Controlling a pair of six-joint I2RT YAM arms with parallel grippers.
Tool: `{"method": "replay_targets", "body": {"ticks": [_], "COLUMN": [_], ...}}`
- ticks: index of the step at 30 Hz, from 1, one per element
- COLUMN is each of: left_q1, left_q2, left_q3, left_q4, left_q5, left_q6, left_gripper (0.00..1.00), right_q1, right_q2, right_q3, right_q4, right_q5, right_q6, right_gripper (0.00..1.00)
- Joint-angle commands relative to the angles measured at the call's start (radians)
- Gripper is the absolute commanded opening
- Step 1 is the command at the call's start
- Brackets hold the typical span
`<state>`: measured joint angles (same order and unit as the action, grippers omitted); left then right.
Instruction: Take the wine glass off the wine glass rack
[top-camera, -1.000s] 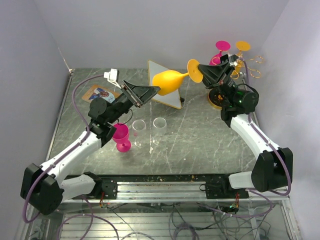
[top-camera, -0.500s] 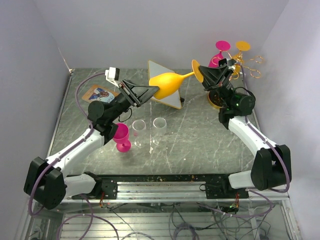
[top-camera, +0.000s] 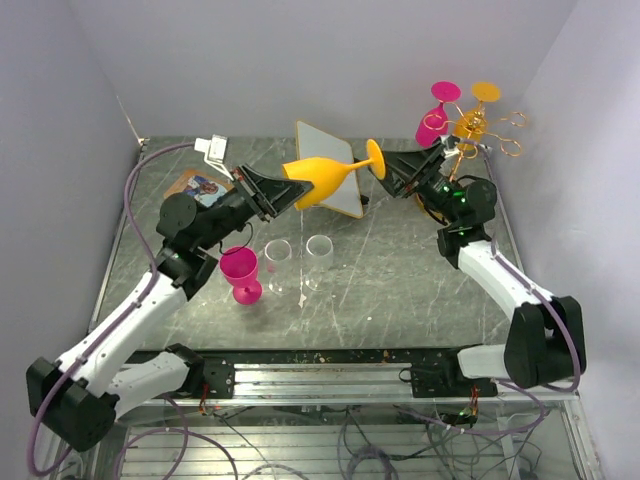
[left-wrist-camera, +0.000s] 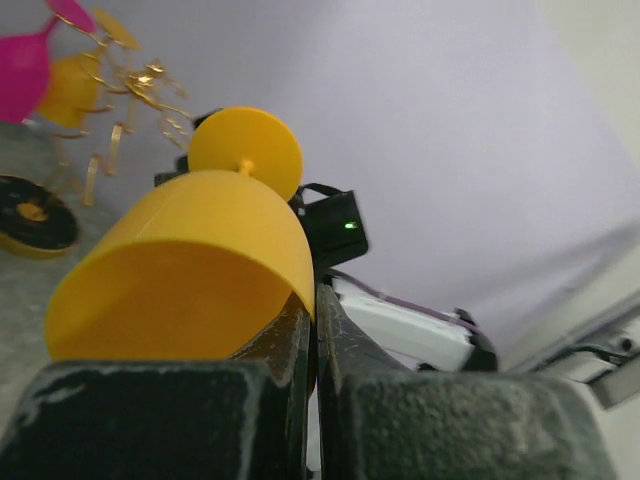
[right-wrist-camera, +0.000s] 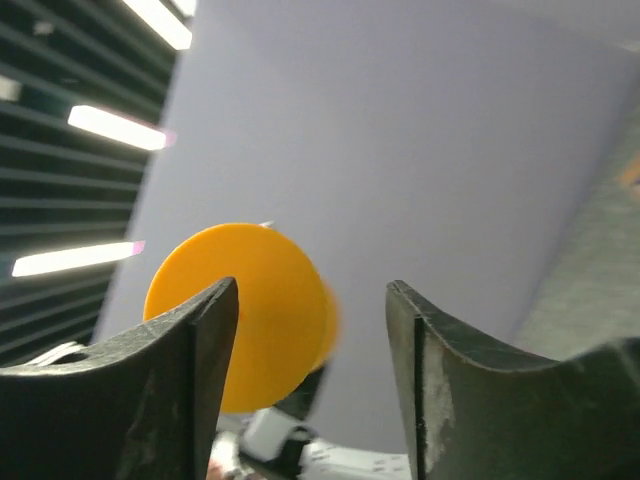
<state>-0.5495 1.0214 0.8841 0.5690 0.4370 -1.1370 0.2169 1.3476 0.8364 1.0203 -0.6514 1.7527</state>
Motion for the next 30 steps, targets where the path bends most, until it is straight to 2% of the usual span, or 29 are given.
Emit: {"method": "replay_targets", "body": {"ticks": [1,6,10,13,17,22,30], "left_q1": [0.002,0.002,0.002,0.002,0.002,0.003,0.002], "left_q2": [-0.062,-0.032,0.054,0.117,0.190,0.344,0.535], "left_q3": [0.123,0.301,0.461,0.536,0.584,0.635,0.710], "left_q4": [-0.468,-0.889,-1.201,-1.338,-1.421,-1.507,-1.566], "left_q5": [-0.113,-0.237,-0.378,-0.502,-0.573,-0.524,-0.489], "left_q6": [0.281,0.494,0.653,0.747,0.817,0.904,0.997], "left_gripper": [0.07,0.07,0.07,0.07,0.07,0.07,0.07], "right_q1": [-0.022,-0.119,-0.232,-0.289,-0.310,-0.310,-0.310], "right_q2": [-0.116,-0.165,-0.168,-0.167,-0.198,-0.281,-0.295], "right_q3": [0.010,0.015,0.036,0.058,0.121,0.143,0.227], "right_q4": [-0.466,-0.768,-0.913,-0.964,-1.083,-1.147,-1.212], "right_q5": [0.035,0.074,0.019,-0.057,-0.035,0.081,0.025], "right_q6": [-0.460,-0.699,-0.826,-0.898,-1.023,-1.131,-1.206], "right_gripper": [0.67,0.86,0.90,0.93,0.99,1.00,1.00]}}
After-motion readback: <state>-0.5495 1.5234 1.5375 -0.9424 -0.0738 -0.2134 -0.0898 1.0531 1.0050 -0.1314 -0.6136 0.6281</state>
